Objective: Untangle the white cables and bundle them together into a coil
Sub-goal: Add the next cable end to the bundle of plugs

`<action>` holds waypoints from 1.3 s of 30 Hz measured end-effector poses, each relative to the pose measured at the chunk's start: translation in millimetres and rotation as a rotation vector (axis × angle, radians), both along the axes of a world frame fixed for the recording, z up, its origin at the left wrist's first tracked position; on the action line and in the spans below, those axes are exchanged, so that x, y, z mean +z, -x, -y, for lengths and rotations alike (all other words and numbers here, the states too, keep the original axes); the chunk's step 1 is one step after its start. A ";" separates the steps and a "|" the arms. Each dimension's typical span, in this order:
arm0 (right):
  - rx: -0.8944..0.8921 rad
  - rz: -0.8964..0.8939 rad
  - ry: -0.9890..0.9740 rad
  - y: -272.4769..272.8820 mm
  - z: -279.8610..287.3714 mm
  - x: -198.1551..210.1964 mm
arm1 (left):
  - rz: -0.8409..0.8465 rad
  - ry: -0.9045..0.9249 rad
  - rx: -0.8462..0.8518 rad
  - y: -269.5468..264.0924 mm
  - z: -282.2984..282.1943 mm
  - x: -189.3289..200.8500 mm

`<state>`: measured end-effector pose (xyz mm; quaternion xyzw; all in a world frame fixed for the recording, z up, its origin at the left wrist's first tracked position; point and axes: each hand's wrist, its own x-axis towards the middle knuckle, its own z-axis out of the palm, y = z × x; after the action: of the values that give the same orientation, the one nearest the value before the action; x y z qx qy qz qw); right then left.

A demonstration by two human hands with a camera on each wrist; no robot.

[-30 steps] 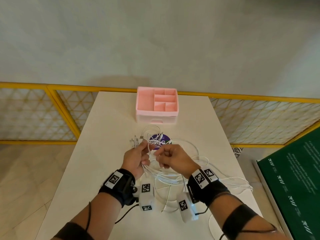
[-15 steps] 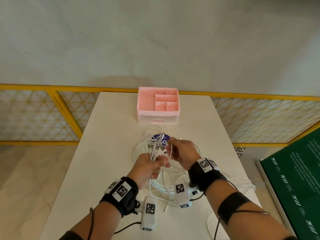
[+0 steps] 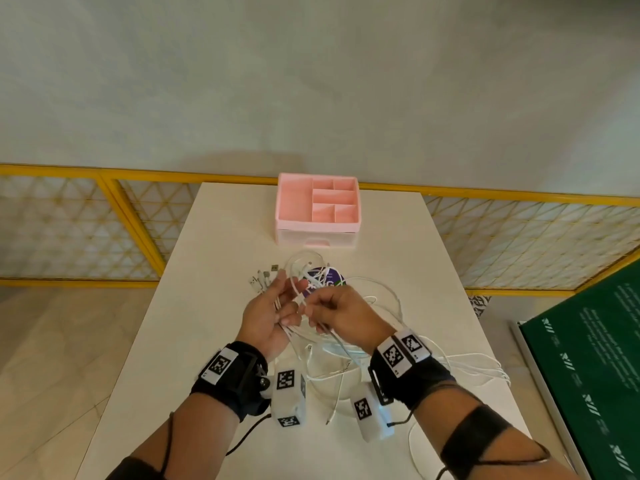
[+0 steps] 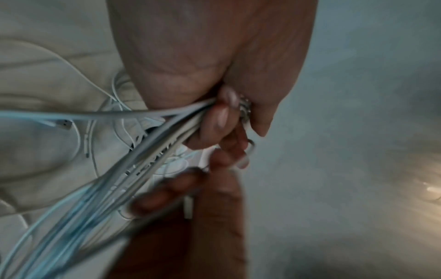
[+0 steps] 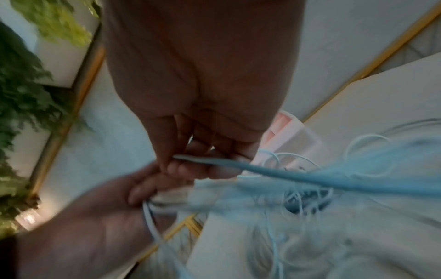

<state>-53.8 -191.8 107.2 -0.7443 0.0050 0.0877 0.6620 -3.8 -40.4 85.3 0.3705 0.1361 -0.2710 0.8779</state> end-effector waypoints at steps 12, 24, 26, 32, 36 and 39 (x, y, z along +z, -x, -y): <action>-0.417 -0.316 -0.405 -20.4 17.6 0.5 | 0.350 -0.335 -0.272 25.2 8.6 4.3; -0.455 0.023 -0.583 -45.8 39.4 56.2 | 0.272 -0.394 -0.304 32.9 -0.8 -9.9; -0.583 0.039 -0.577 -44.3 53.5 51.9 | 0.264 -0.392 -0.290 30.2 -4.2 -10.4; -1.033 0.040 -0.544 -28.5 137.9 42.5 | 0.226 -0.434 -0.238 28.3 -12.3 -21.7; -1.265 -0.029 -0.308 -3.4 203.7 44.8 | 0.172 -0.444 -0.193 27.7 -12.2 -25.3; -1.354 -0.031 -0.197 25.4 246.6 50.0 | 0.138 -0.387 -0.124 23.3 -13.4 -25.6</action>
<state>-79.2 -438.4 157.2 -0.5121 0.4708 -0.3349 0.6356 -27.1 -27.1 59.7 0.5577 0.1020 -0.2671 0.7792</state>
